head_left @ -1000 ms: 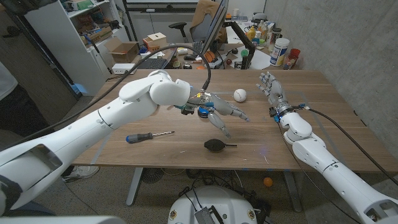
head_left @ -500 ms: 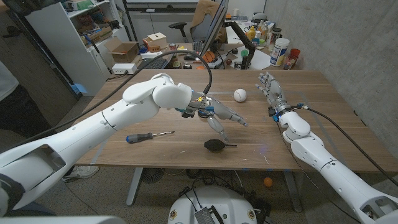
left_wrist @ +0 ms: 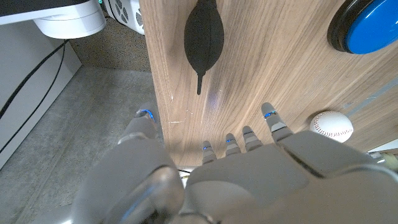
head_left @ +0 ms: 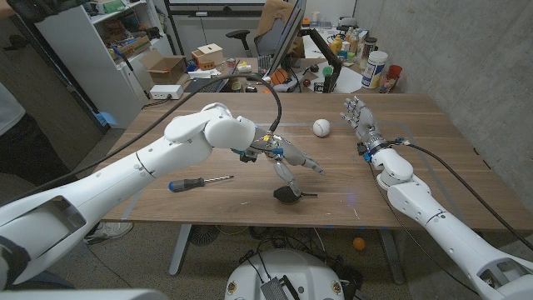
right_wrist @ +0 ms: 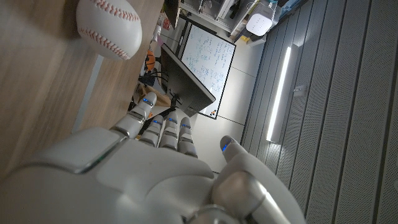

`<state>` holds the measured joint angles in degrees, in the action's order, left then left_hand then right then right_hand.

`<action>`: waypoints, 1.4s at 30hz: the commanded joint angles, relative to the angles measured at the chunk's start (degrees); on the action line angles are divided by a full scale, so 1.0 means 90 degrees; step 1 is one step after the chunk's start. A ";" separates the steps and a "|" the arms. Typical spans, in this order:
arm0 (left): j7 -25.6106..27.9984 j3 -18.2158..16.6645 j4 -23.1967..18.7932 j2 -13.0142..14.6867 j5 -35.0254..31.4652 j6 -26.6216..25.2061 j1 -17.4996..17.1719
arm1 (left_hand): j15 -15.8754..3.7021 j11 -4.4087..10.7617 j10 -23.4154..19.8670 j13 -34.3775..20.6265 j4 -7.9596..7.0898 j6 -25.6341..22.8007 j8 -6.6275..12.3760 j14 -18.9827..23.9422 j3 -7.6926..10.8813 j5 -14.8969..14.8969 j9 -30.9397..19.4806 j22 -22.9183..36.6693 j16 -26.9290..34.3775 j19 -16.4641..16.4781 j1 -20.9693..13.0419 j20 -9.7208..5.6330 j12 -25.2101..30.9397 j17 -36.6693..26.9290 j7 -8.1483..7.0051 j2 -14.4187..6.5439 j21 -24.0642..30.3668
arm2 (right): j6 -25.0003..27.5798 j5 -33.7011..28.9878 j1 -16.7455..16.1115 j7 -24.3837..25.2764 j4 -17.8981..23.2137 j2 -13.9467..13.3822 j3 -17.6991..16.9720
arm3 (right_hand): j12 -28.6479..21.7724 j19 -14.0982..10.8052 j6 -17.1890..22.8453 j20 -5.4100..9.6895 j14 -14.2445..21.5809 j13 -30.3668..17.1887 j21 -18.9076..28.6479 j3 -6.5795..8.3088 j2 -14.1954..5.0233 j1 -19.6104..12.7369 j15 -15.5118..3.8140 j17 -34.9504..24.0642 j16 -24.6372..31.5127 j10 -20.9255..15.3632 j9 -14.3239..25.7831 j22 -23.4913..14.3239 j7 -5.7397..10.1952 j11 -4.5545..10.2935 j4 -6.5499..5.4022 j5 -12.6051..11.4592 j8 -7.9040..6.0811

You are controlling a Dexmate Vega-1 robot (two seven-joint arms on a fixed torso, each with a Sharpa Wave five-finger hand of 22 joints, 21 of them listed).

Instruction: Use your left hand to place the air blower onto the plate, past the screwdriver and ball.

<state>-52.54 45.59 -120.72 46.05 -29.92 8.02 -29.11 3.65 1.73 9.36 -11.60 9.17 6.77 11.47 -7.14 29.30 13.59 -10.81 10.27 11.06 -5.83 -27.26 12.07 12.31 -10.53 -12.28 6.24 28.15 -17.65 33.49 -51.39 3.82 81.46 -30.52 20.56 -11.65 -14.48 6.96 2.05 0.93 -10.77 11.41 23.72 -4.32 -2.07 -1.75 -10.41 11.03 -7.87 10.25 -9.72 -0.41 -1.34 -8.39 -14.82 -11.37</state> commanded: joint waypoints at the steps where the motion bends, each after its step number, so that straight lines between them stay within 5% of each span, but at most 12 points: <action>1: -0.0061 0.0027 0.0097 0.0065 -0.0125 -0.0094 -0.0075 | 0.0009 -0.0015 0.0041 -0.0032 0.0001 0.0028 0.0008 0.0034 -0.0037 0.0026 -0.0009 0.0034 0.0035 0.0059 -0.0094 0.0016 0.0035 -0.0018 -0.0035 -0.0004 -0.0027 | -0.0025 -0.0004 0.0117 -0.0076 -0.0198 0.0091 0.0073 | 0.0020 -0.0055 0.0051 0.0256 0.0053 -0.0028 -0.0004 -0.0015 -0.0249 0.0040 -0.0212 -0.0018 -0.0019 -0.0062 0.0027 -0.0026 -0.0025 -0.0003 -0.0014 -0.0043 0.0039; 22: -0.0133 0.0384 0.0684 -0.0257 -0.0266 0.0242 0.0149 | -0.0024 0.0035 -0.0074 -0.0040 -0.0013 -0.0079 0.0050 0.0202 -0.0083 0.0026 -0.0015 0.0039 0.0083 0.0192 -0.0290 0.0012 0.0088 -0.0020 -0.0033 -0.0047 -0.0064 | -0.0190 0.0070 0.0279 -0.0263 -0.0660 0.0233 0.0105 | 0.0027 -0.0057 0.0053 0.0249 0.0053 -0.0029 -0.0006 -0.0019 -0.0253 0.0038 -0.0210 -0.0018 -0.0021 -0.0057 0.0027 -0.0026 -0.0024 -0.0006 -0.0015 -0.0047 0.0041; 42: -0.0384 0.0583 0.0299 -0.0426 -0.0892 0.0177 0.0021 | -0.0025 0.0044 -0.0125 -0.0049 -0.0008 -0.0208 0.0094 0.0399 -0.0124 0.0004 -0.0021 0.0051 0.0127 0.0344 -0.0475 0.0018 0.0108 -0.0033 -0.0032 -0.0072 -0.0075 | -0.0392 0.0264 0.0263 -0.0508 -0.0920 0.0246 0.0010 | 0.0027 -0.0064 0.0063 0.0241 0.0066 -0.0029 -0.0005 -0.0022 -0.0262 0.0039 -0.0203 -0.0019 -0.0017 -0.0070 0.0027 -0.0027 -0.0017 0.0003 -0.0020 -0.0050 0.0040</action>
<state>-54.58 50.30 -116.68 42.92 -35.81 10.75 -28.09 3.57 2.05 8.42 -11.88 9.17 5.31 11.91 -3.74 28.34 13.58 -10.80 10.55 11.87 -3.29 -30.80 12.17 12.80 -10.52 -12.49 5.71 27.71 -20.31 35.01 -49.02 0.44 74.56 -28.41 21.13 -11.31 -14.69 6.96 2.26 1.25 -10.77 11.41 23.72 -4.32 -2.07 -2.06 -10.41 11.03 -7.87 10.25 -9.72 -0.41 -1.34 -8.39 -15.05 -11.07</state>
